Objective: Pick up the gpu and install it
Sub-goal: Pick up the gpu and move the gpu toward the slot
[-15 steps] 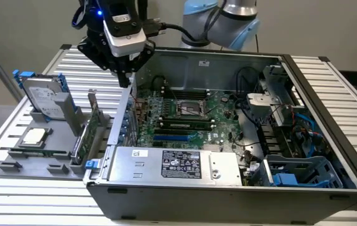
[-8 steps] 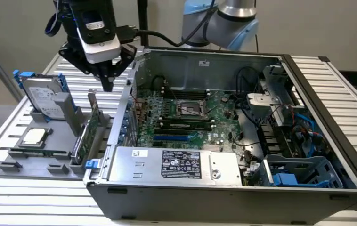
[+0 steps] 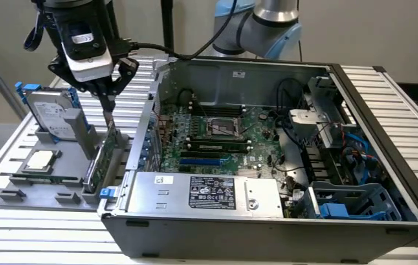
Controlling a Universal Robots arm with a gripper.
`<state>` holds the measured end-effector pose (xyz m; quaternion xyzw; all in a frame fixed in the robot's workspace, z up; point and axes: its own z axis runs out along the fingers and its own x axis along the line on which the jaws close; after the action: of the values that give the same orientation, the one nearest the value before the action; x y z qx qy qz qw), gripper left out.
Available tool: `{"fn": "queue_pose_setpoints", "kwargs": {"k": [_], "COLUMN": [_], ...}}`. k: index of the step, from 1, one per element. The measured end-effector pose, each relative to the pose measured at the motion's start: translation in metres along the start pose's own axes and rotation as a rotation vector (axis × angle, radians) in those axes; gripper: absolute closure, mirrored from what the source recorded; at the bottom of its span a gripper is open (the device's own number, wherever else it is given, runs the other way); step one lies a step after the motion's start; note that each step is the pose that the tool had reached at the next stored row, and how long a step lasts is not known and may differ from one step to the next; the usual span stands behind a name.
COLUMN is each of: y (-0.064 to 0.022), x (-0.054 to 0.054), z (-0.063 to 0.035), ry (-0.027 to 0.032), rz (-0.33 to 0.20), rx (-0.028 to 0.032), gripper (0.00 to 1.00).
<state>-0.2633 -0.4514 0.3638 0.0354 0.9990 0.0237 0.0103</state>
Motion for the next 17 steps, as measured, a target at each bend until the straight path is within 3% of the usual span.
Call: {"fn": "queue_pose_setpoints", "kwargs": {"k": [8, 17], "y": [-0.003, -0.003], "x": [0.036, 0.036], "z": [0.0085, 0.0085], "ry": [-0.0002, -0.0002], "rz": [0.0, 0.0], "rx": [0.0015, 0.0021], "gripper": [1.0, 1.0]}}
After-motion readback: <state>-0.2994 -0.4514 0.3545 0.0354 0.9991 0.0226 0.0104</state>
